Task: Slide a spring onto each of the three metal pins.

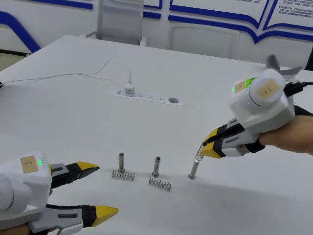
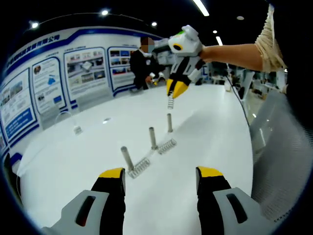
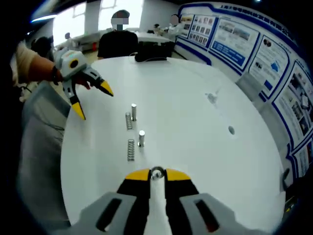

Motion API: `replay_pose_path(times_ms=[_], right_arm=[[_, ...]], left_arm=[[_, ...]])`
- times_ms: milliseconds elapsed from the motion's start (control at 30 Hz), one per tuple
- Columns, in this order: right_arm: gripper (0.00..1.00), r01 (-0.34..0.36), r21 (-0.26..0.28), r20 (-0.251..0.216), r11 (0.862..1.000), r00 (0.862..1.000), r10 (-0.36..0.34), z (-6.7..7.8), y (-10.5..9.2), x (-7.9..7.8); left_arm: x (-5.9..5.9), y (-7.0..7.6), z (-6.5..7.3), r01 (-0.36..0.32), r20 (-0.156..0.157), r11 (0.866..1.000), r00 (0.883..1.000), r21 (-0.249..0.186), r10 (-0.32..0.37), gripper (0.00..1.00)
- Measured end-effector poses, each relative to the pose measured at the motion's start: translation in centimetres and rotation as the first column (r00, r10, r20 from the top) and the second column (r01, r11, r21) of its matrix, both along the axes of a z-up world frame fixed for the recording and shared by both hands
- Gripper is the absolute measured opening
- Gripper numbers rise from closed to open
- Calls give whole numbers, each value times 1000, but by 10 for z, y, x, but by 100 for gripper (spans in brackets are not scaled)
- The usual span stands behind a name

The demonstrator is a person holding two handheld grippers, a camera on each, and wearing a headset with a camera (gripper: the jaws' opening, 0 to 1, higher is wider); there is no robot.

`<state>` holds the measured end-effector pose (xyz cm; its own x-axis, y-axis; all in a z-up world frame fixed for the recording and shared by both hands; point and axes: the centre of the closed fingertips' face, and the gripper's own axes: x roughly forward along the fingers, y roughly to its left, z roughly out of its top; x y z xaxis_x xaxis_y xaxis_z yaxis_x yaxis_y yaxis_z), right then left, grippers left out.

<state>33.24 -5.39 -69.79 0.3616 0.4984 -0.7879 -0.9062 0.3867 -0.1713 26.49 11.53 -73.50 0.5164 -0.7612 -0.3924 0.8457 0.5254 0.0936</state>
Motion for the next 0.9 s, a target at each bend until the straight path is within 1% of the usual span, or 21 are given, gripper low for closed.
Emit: replay_pose_path(times_ms=[133, 433, 567, 900], right_arm=[[12, 7, -1, -16, 1000, 1000, -7, -6, -1, 1], [12, 18, 0, -27, 1000, 999, -18, -13, -2, 6], [12, 20, -8, -32, 1000, 999, -20, -18, -4, 9], [12, 26, -13, -47, 1000, 999, -27, -27, -5, 11]], left_arm=[[0, 0, -1, -1, -4, 1000, 1000, -1, 1, 59], [0, 1, -2, -3, -8, 1000, 1000, -2, 3, 58], [-1, 1, -4, -3, -12, 1000, 1000, -2, 3, 58], [-1, 1, -6, -1, -19, 1000, 1000, -2, 1, 58]])
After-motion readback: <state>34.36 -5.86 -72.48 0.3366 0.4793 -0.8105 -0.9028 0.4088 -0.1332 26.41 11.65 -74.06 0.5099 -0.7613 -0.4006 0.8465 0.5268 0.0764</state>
